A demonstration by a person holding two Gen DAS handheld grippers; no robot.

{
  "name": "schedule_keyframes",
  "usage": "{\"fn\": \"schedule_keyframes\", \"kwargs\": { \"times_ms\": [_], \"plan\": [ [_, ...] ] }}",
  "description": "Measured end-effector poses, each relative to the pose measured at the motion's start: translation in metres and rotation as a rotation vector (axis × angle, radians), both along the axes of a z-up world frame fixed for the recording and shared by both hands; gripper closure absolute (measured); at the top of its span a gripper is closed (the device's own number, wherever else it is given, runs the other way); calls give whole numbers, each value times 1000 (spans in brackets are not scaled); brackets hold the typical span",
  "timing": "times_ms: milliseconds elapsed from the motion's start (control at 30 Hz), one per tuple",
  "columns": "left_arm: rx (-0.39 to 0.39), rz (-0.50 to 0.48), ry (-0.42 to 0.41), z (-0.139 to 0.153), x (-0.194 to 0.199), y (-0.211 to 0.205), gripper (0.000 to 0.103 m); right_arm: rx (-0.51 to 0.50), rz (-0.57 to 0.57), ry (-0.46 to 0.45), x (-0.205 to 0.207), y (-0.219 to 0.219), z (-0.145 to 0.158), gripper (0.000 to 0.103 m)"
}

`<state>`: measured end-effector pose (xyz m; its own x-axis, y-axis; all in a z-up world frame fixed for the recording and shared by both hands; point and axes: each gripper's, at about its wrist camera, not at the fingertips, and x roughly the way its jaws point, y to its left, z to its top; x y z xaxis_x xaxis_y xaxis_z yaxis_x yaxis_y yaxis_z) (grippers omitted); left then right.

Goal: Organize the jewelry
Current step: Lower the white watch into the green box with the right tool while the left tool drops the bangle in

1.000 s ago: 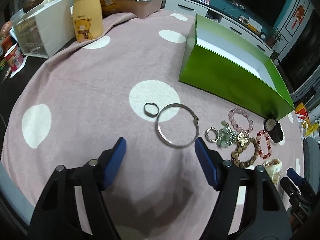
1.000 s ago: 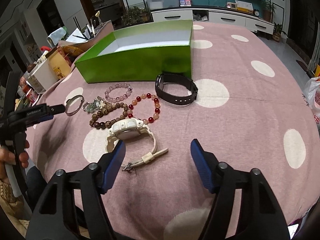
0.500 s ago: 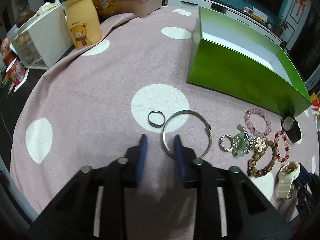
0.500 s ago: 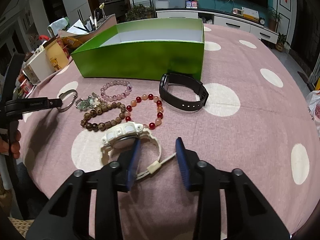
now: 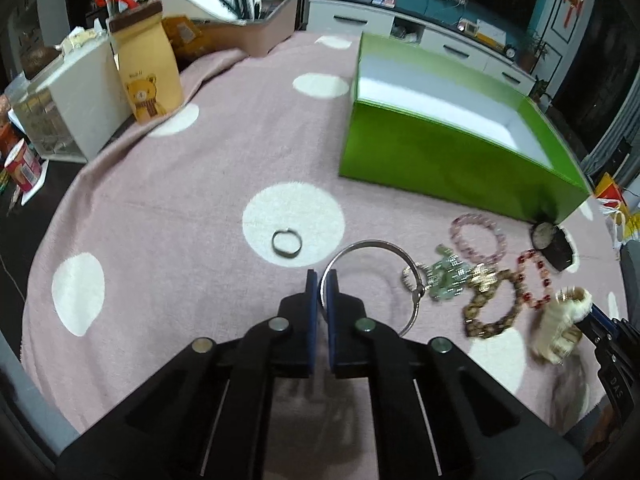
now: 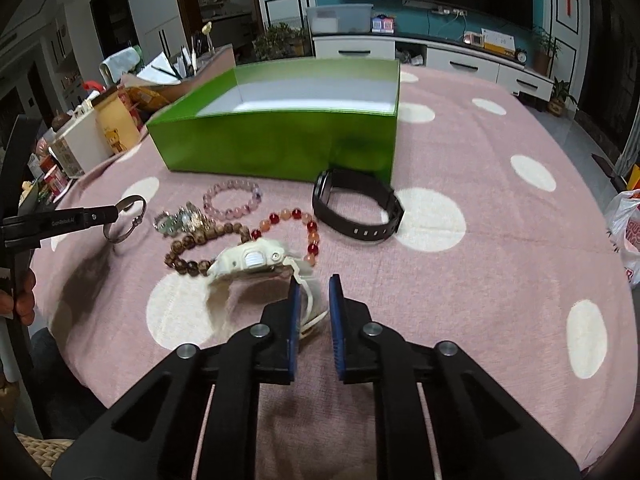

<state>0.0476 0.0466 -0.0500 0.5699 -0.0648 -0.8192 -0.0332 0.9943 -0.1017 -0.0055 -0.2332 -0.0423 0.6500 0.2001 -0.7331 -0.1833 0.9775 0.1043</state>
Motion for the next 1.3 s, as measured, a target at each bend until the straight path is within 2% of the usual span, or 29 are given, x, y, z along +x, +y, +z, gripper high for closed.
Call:
{"fn": "schedule_keyframes", "kwargs": {
  "times_ms": [300, 700, 900, 1167, 1200, 1233, 1267, 1300],
  "plan": [
    [3, -58, -112, 49, -1, -17, 99, -23, -11, -115, 6, -4, 36, 92],
    [22, -115, -198, 91, 45, -48, 99, -27, -18, -258, 48, -3, 82, 92],
    [39, -128, -194, 90, 79, -61, 99, -20, -11, -249, 85, 0, 83, 92],
    [80, -136, -146, 67, 118, -78, 98, -22, -7, -170, 132, 8, 52, 92],
    [83, -141, -139, 63, 122, -81, 96, -12, -16, -158, 137, 8, 48, 86],
    [86, -139, -136, 61, 124, -81, 93, 8, -30, -145, 142, 5, 43, 75],
    [90, -139, -136, 59, 126, -83, 89, 19, -37, -142, 143, 3, 42, 71],
    [91, -142, -135, 58, 127, -83, 76, 34, -52, -145, 143, -2, 42, 68]
  ]
}}
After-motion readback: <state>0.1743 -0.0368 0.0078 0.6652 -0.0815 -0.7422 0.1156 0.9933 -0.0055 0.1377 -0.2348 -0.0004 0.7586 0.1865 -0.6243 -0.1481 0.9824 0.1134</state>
